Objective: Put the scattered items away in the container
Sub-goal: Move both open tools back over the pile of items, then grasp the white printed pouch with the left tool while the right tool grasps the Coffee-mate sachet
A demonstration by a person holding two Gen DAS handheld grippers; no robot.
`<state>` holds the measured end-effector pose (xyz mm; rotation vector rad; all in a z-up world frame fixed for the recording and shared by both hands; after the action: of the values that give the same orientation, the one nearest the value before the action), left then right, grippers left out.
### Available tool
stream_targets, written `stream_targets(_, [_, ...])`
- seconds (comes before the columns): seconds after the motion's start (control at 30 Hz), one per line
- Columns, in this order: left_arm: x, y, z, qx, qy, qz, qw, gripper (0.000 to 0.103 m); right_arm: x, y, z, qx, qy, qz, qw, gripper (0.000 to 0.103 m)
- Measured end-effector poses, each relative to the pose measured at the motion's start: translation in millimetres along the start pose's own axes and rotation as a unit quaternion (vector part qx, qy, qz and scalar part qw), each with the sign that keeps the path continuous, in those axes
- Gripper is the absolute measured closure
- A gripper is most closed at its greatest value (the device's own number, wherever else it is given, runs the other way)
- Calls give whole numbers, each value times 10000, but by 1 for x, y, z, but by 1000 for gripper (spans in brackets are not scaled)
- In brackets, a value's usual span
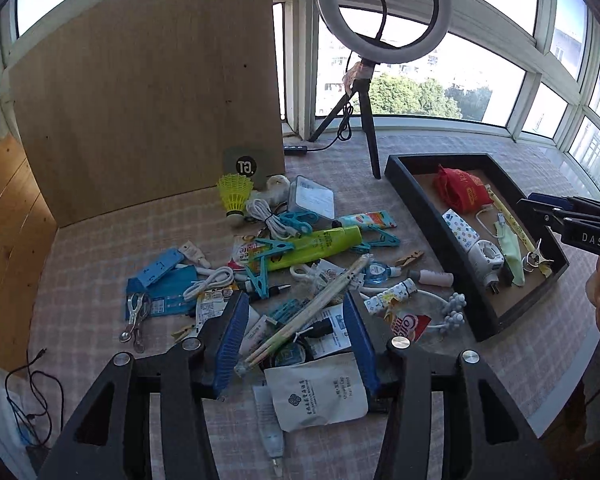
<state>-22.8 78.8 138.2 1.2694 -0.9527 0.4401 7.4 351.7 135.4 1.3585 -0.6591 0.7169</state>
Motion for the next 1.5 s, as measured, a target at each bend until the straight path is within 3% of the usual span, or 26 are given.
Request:
stream_targets(0.2, [10, -37, 64, 352, 206, 157, 9990, 51, -18, -16, 26, 91, 331, 278, 9990, 59])
stream_targets(0.37, [8, -66, 82, 383, 119, 350, 9986, 48, -35, -39, 43, 151, 450, 575, 9972, 59])
stream_targets(0.5, [-4, -82, 71, 314, -133, 518, 9981, 45, -47, -59, 55, 150, 555, 810, 9950, 59])
stream_targets(0.7, [-32, -98, 38, 332, -807, 840, 9926, 43, -60, -79, 77, 249, 804, 995, 9915, 58])
stream_targets(0.93, [-64, -100, -1, -42, -817, 1064, 9910, 43, -75, -80, 82, 283, 786, 1107, 9903, 54])
stream_targets(1.03, [-73, -98, -4, -52, -862, 1102, 9902, 41, -77, -75, 76, 265, 777, 1042, 9912, 54])
stream_targets(1.5, [-101, -92, -12, -173, -846, 1256, 9883, 41, -124, -68, 70, 721, 902, 1545, 9812, 54])
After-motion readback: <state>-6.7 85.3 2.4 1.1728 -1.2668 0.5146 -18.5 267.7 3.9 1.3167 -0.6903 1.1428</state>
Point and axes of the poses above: each gripper's, at about its wrist camera, not at the fingertips, and x roughly against the way its jaws point, z to its left, y to its top, the point moved 3 cm from there along -x, roughly the way its jaws point, and after that the axes turned 1 degree about y, right-handed, at the moved point
